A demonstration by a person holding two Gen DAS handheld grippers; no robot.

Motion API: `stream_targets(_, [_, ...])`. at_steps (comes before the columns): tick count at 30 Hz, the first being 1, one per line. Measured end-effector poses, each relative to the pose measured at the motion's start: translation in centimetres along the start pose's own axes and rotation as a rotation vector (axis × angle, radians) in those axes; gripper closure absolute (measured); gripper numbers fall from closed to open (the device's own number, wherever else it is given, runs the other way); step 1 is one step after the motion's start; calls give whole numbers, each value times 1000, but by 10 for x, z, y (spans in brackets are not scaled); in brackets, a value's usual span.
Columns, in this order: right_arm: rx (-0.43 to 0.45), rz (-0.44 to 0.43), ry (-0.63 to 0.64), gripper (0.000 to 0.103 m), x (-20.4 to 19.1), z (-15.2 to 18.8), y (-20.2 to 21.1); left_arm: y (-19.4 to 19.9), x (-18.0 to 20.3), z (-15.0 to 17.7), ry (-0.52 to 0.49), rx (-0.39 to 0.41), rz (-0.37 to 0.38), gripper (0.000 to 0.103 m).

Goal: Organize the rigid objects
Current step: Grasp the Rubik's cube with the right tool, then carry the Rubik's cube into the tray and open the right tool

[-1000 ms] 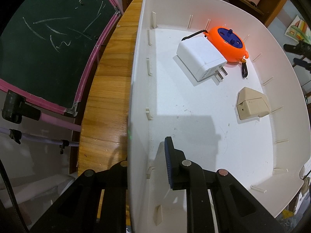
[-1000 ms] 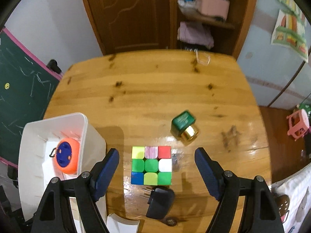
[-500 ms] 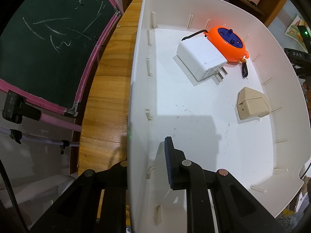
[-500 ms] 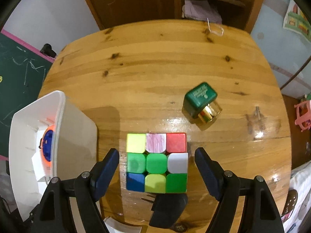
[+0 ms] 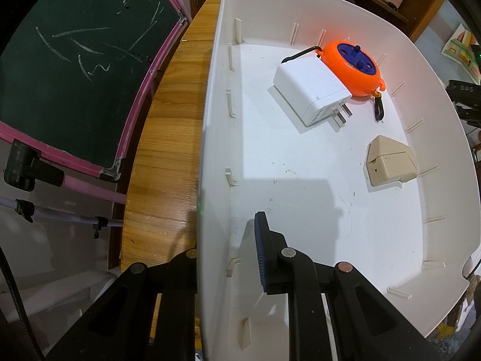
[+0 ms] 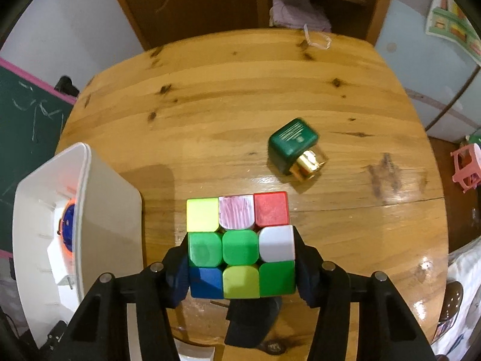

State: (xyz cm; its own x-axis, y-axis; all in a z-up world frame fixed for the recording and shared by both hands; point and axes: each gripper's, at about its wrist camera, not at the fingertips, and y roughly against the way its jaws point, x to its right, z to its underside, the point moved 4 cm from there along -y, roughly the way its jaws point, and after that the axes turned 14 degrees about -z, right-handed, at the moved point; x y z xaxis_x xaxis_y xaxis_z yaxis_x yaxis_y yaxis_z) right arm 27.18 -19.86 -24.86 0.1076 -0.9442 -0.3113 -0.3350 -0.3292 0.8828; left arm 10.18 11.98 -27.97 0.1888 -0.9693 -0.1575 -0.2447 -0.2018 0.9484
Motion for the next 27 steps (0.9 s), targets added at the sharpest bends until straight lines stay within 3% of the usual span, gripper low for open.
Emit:
stream_targets(10, [115, -44, 9, 47, -17, 8, 72, 0, 1, 0, -3, 0, -5, 85])
stream_targets(20, [280, -137, 158, 47, -87, 18, 171, 0, 3, 0, -1, 1, -11, 85])
stream_targets(27, [324, -220, 298, 47, -146, 36, 205, 1, 3, 0, 0, 2, -9, 85])
